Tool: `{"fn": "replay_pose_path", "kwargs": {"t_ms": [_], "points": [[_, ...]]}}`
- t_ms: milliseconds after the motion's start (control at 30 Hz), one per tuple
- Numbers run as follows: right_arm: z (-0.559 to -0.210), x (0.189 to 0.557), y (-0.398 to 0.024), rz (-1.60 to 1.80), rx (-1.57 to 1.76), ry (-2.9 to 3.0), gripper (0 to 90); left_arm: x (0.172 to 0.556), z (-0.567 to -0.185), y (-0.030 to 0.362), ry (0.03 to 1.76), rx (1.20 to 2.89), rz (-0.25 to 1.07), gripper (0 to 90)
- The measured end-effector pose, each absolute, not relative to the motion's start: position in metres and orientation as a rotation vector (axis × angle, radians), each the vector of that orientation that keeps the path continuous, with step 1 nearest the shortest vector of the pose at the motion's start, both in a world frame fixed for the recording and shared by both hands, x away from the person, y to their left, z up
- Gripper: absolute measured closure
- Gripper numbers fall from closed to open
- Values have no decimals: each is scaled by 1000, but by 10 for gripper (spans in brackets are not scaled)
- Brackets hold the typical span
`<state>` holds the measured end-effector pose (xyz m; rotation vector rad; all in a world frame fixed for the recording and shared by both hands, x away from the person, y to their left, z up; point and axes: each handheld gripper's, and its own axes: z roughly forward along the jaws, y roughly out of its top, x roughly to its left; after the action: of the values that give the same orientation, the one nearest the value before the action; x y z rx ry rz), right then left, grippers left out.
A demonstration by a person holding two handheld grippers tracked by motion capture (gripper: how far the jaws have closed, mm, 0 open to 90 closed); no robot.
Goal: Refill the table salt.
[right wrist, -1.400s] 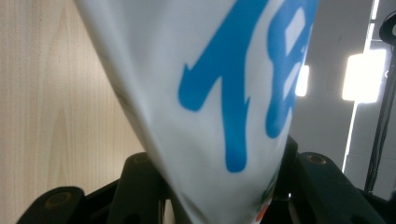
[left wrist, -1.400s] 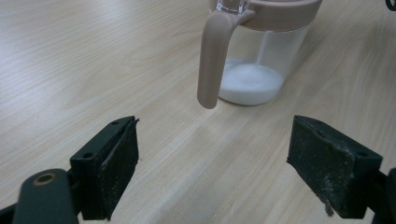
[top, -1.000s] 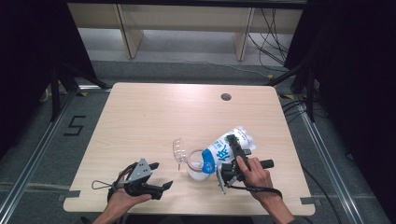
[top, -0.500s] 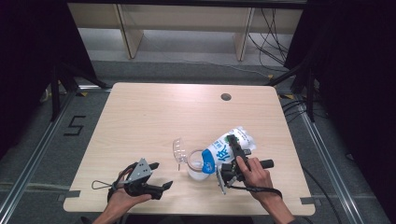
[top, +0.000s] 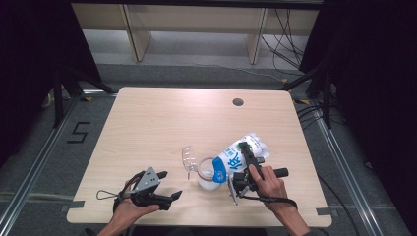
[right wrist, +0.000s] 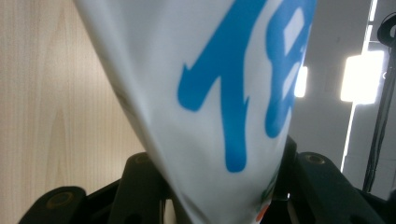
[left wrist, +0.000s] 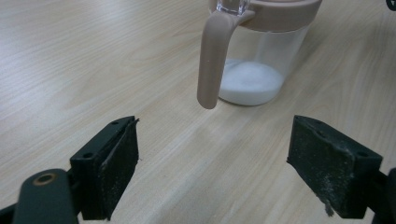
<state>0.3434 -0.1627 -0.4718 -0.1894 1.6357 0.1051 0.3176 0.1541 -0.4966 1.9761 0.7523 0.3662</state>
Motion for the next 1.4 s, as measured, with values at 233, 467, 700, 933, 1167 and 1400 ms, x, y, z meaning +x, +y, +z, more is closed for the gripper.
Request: {"fn": "replay_pose_path", "kwargs": {"t_ms": [233, 467, 700, 933, 1167, 1400], "points": [[-471, 344, -163, 103, -192, 1637, 602, 318, -497, 154, 753, 1976, 366, 158], [-470, 344, -163, 95, -197, 1632, 604, 318, -497, 154, 753, 1976, 366, 159], [-470, 344, -163, 92, -202, 1630, 608, 318, -497, 154, 752, 1977, 366, 159], [-470, 343, -163, 92, -200, 1628, 610, 318, -497, 154, 753, 1976, 366, 158], [-470, 344, -163, 91, -201, 1629, 613, 318, -497, 154, 752, 1976, 367, 159], [-470, 343, -163, 92, -201, 1628, 615, 318, -497, 154, 752, 1976, 366, 159]]}}
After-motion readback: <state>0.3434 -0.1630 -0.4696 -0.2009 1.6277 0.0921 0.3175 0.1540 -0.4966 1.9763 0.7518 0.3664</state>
